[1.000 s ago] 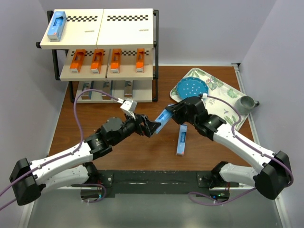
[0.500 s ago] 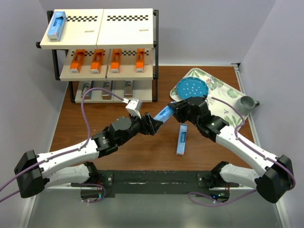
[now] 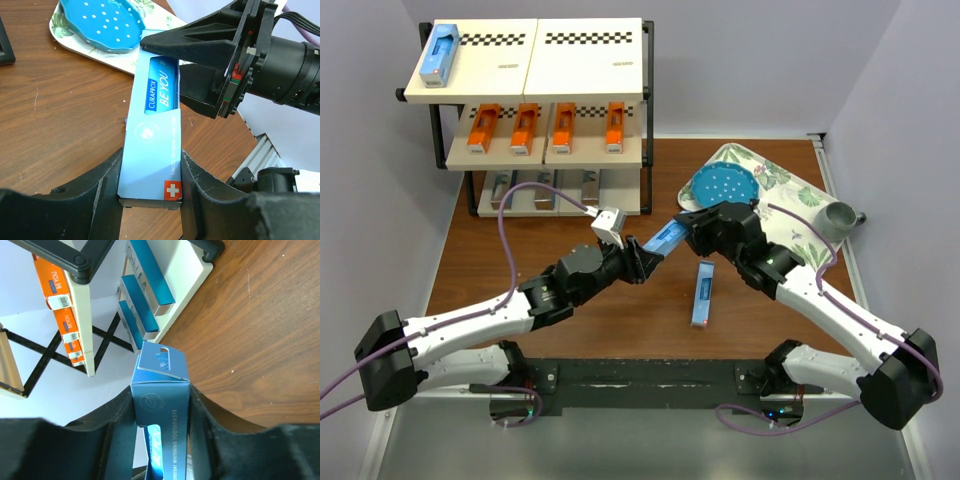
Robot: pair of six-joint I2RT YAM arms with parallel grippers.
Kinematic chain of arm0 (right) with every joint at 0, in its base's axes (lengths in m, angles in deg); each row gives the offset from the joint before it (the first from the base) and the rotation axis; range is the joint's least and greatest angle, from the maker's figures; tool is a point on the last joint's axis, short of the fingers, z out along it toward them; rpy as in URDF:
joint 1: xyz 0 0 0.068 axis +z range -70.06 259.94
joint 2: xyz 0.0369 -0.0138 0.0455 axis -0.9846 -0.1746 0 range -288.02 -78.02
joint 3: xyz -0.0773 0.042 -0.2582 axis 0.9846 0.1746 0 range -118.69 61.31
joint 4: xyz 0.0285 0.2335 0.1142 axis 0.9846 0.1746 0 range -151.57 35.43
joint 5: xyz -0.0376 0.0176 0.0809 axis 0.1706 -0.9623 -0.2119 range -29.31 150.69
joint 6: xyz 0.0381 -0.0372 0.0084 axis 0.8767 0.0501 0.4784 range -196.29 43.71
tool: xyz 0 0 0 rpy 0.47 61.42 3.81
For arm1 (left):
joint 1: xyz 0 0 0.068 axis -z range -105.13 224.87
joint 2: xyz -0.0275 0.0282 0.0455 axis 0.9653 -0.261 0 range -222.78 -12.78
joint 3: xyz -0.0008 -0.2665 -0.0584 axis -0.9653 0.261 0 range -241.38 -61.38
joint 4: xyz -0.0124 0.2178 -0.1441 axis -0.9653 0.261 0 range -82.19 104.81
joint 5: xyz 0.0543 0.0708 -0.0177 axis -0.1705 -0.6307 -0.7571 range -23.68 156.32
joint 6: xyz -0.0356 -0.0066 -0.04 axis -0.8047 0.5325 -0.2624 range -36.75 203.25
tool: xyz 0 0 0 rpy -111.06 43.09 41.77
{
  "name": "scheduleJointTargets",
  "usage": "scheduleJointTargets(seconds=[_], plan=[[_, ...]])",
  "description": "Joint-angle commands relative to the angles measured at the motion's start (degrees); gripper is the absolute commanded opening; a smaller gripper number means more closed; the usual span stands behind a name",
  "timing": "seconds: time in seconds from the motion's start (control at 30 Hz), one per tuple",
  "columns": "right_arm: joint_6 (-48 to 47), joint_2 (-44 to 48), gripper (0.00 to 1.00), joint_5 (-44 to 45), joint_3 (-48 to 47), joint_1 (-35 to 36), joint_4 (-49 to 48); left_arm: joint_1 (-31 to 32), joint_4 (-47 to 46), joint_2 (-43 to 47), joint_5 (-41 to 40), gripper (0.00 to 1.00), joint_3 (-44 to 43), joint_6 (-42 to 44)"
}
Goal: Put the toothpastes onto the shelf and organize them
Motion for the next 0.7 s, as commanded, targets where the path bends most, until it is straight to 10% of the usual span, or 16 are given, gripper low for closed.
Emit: scheduleJointTargets(seconds=[0.0, 0.4, 0.67], plan=[[-0.06, 2.18, 0.49, 1.79, 0.77, -0.26, -3.5, 0.25, -3.66, -0.01, -1.82, 0.31, -2.66, -0.21], [-14.37, 6.66, 0.98, 5.99, -2.48, -0.78, 3.25, 0.17, -0.68, -0.18, -5.33, 0.11, -8.36, 11.46], [-31.76, 13.16, 0.98, 13.82, -7.23, -0.78, 11.09, -2.46, 5.03, -2.73, -7.45, 0.08, -21.45, 26.14]])
